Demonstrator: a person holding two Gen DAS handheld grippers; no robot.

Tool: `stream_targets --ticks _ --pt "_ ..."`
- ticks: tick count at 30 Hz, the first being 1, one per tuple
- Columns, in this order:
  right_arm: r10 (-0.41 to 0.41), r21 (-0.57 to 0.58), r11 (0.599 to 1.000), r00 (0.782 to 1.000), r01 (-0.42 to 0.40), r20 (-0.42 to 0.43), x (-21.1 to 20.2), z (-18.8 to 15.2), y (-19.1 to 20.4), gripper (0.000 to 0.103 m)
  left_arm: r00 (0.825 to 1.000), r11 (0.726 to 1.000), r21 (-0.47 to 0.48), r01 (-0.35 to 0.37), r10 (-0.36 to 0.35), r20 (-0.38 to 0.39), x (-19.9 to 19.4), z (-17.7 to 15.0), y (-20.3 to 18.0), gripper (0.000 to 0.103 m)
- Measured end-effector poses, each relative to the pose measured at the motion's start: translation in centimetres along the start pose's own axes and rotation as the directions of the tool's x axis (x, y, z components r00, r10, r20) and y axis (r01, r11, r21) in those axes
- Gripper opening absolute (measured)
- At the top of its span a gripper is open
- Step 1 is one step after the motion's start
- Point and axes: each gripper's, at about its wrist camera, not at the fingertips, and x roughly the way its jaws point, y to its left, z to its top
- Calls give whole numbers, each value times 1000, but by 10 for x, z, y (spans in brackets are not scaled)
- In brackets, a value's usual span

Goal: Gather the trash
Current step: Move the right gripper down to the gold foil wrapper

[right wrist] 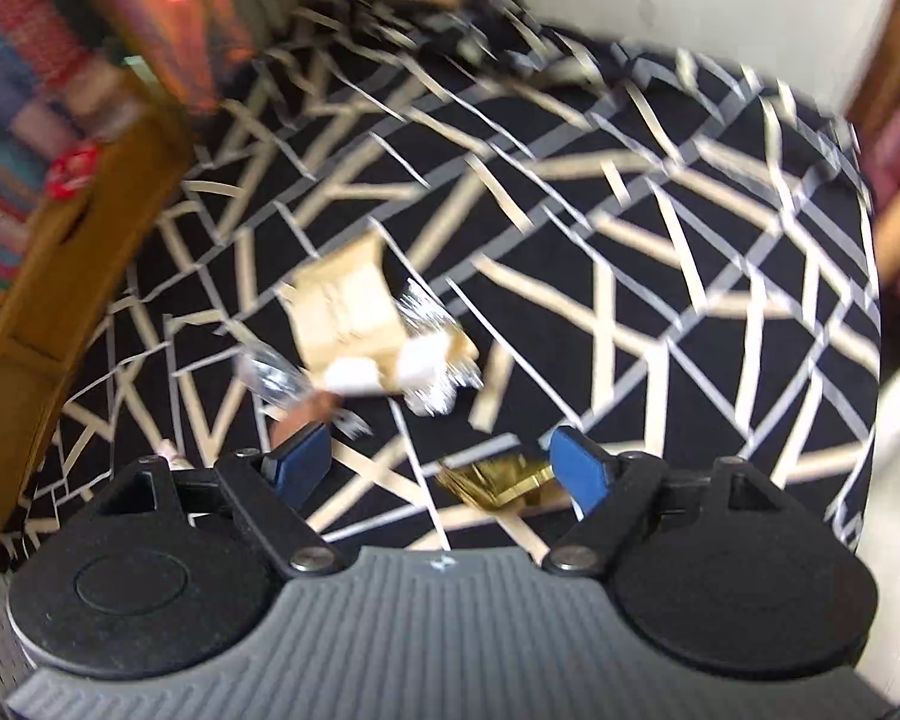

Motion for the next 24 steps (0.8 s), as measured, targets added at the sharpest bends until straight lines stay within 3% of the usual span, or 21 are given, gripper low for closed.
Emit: stream_targets --ticks 5,20,24 --pt "-53 42 998 998 55 -41 19 -9 -11 89 1000 1000 0 0 0 0 0 0 0 81" --pt "-154 -159 975 988 157 34 42 -18 10 91 1000 1000 -1 1 -1 0 0 0 0 81" --pt "-136 -180 974 991 136 9 43 -23 14 74 1000 1000 -1 0 0 0 0 0 0 81"
